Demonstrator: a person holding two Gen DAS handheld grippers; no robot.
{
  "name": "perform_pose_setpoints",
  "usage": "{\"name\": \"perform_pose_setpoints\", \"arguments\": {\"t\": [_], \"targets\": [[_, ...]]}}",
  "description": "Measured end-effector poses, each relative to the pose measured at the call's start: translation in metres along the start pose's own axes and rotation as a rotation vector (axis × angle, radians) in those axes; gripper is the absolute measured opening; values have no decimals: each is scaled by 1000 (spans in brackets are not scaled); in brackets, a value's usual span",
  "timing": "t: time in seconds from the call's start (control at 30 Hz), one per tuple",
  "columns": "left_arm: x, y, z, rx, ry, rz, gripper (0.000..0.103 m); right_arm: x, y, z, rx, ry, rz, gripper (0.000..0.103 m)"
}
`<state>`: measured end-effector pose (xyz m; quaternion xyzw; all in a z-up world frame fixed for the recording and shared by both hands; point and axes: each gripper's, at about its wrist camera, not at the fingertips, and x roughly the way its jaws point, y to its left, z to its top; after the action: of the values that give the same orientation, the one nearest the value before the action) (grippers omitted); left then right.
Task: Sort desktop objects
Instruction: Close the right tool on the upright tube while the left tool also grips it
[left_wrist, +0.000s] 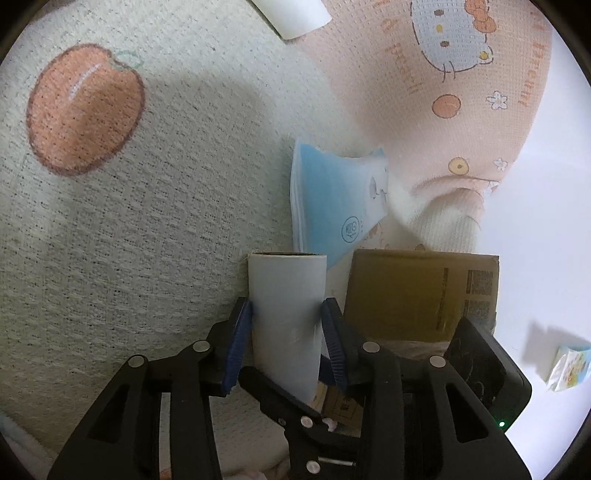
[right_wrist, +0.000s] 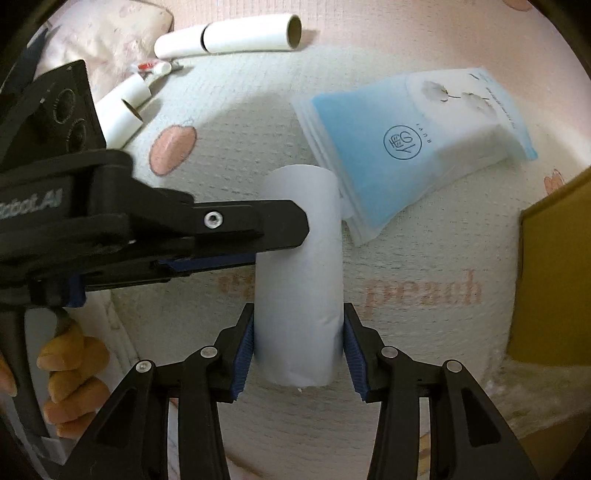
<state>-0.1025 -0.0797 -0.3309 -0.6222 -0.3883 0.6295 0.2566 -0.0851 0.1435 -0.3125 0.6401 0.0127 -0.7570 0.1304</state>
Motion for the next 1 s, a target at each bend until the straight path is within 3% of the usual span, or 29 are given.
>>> {"name": "perform_pose_setpoints", "arguments": {"t": [0.2, 0.33, 0.53, 0.7, 0.77, 1.0], "targets": [[2, -4, -5, 6, 36, -8, 42, -10, -1, -10, 18, -24, 3, 42], [-3, -15, -13, 66, 49, -1, 42, -21, -1, -18, 25, -39, 10, 42], [-23, -39, -25, 165, 10, 10, 42, -49, 1, -28, 66, -116, 33, 42], [-47, -55, -32, 205, -39, 21, 42, -71, 18, -32, 30, -176, 49, 42], [-57, -69, -34, 239, -67, 38, 42, -79, 30, -67, 20, -214, 53, 42], [-73, -123, -42, 404, -111, 121, 42, -114, 35, -71, 7, -333, 64, 42]]}}
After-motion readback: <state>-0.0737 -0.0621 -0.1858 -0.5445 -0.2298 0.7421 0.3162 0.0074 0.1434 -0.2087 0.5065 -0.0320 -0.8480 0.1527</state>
